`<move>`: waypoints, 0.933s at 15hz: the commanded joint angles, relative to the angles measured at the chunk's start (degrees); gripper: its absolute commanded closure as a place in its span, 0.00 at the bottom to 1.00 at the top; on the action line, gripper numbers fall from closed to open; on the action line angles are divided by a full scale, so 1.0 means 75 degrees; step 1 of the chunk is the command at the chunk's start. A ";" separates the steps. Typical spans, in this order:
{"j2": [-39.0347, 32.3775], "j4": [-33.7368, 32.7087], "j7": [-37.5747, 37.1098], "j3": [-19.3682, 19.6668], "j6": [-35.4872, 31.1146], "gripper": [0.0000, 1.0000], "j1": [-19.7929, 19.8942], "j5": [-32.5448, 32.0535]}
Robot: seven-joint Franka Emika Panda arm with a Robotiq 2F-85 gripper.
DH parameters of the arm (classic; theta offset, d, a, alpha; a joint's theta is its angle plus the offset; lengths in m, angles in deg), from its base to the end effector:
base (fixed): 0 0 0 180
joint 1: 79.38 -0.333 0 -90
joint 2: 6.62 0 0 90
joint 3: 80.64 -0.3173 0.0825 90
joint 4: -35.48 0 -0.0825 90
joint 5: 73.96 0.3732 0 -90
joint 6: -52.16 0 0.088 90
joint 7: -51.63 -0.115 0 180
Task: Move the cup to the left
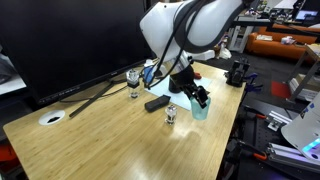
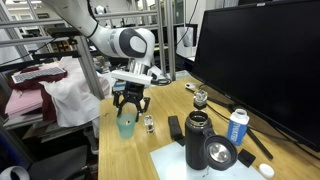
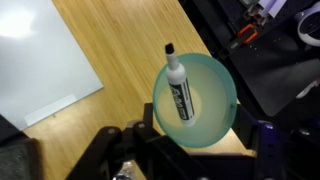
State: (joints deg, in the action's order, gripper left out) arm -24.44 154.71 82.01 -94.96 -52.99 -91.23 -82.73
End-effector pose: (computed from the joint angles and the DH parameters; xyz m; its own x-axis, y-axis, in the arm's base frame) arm 0.4596 0.2111 0.2532 0.3667 0.8074 -0.4622 0.8266 -0.5107 -0.2364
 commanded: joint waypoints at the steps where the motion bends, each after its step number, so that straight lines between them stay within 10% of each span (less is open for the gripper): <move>1: -0.0249 0.0098 -0.0078 -0.0279 0.0110 0.48 -0.0410 -0.0614; 14: -0.1142 -0.0134 0.0017 -0.0494 -0.1133 0.48 -0.0865 -0.1984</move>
State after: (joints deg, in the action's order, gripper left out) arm -32.39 154.13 80.74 -98.35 -60.00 -98.24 -96.64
